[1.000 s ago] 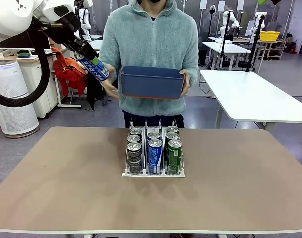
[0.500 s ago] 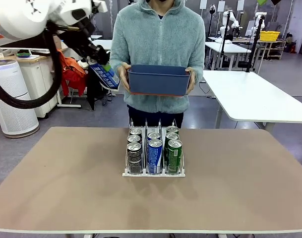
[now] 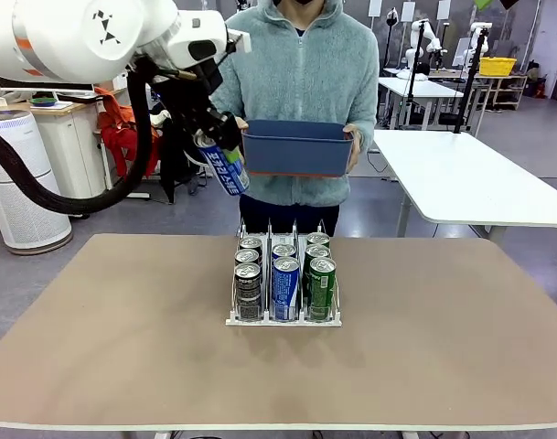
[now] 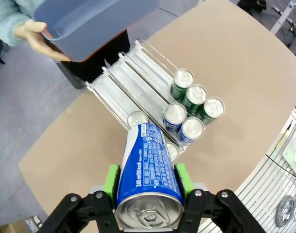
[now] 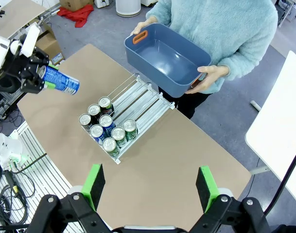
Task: Fill the beverage cans into the dispenser.
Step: Place the picked Ionic drink in the line of the Automatic Can Dispenser with the same cans.
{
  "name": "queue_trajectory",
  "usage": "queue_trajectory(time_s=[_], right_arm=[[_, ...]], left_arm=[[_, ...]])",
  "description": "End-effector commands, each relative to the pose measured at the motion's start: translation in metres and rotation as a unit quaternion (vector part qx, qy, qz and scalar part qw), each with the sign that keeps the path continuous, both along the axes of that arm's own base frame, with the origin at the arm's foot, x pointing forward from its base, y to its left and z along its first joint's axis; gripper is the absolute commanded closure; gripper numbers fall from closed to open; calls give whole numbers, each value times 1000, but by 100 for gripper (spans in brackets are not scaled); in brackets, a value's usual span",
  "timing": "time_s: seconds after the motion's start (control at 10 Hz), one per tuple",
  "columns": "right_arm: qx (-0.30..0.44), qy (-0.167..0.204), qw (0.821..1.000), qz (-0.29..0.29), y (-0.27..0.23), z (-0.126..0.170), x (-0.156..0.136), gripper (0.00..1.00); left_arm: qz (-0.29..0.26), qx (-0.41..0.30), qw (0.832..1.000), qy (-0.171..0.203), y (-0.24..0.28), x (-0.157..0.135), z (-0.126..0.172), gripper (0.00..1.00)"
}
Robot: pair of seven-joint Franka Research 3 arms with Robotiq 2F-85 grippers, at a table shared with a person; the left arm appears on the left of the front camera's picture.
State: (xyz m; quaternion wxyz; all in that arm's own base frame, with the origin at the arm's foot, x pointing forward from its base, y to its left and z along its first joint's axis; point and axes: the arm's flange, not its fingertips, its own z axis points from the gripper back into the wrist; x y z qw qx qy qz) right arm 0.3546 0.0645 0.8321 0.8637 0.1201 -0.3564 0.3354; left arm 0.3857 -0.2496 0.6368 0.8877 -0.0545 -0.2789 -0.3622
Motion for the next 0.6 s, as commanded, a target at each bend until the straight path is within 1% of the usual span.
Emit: queue_trajectory(time_s=[0.0,0.1,0.5], right_arm=[[-1,-1,1000,-1,0,-1,-1,0],[-1,-1,1000,-1,0,-1,-1,0],[-1,-1,1000,-1,0,-1,-1,0]], left_arm=[[-27,-10,1000,5,-5,-5,-1,43],[0,0,1000,0,0,0,0,43],[0,0,1000,0,0,0,0,43]])
